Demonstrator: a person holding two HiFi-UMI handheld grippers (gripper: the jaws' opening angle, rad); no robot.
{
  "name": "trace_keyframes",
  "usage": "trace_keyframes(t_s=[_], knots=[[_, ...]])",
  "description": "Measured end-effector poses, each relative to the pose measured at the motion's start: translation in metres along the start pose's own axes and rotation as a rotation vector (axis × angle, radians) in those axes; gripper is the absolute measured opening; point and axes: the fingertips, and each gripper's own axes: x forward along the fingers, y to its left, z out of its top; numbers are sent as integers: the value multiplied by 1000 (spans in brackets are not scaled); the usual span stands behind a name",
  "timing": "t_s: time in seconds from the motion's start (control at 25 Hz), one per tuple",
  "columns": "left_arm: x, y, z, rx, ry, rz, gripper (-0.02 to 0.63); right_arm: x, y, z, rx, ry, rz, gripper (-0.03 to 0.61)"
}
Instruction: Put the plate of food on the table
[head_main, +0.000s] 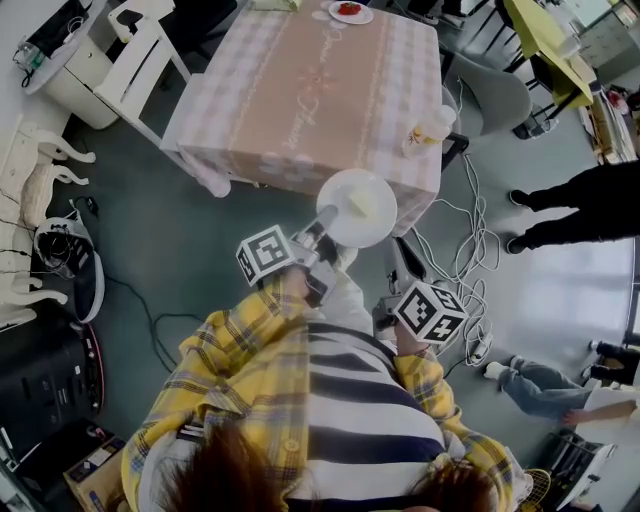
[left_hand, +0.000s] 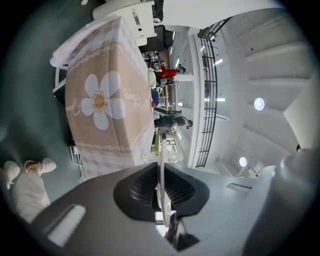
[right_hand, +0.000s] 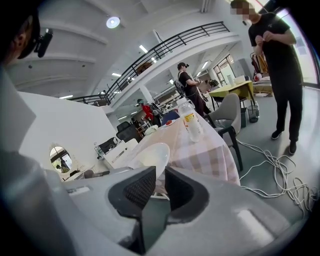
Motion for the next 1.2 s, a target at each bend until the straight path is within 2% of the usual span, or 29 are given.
trace_keyframes(t_s=[0.76,1.2], knots=[[92,12,56,39,3,48,21,96,-28,54,15,33,18,44],[120,15,89,51,-39,84,21,138,-31,77,4,77,46,41]])
